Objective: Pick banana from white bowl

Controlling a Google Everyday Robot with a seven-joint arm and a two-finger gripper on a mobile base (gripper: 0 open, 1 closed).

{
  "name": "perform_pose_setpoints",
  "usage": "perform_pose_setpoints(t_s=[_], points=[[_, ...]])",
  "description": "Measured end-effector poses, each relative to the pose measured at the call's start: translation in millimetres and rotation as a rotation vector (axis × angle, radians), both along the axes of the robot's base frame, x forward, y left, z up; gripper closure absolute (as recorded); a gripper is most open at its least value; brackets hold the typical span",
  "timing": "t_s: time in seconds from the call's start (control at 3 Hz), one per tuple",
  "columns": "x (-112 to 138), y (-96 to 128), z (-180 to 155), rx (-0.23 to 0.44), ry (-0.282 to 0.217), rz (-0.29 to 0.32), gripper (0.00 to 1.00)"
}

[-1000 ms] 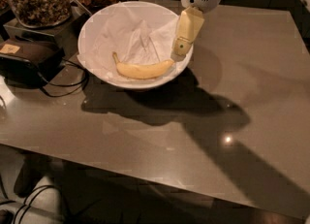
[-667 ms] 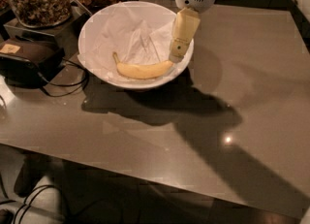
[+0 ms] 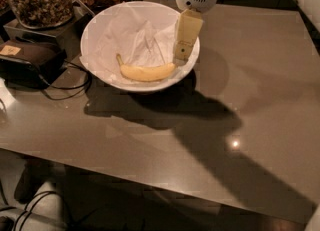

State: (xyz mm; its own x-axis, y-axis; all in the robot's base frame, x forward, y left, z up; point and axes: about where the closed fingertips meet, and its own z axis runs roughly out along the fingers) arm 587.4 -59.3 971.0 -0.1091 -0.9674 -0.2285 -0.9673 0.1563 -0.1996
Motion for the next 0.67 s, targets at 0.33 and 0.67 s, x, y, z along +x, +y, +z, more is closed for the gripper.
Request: perform_pose_setpoints(t_s=[0.33,0.67], points=[[1.7,15.7,0.4,0.015,-0.009,0.053,0.00],[2.1,25.0,0.5,0.023,-0.012,0.085,0.00]])
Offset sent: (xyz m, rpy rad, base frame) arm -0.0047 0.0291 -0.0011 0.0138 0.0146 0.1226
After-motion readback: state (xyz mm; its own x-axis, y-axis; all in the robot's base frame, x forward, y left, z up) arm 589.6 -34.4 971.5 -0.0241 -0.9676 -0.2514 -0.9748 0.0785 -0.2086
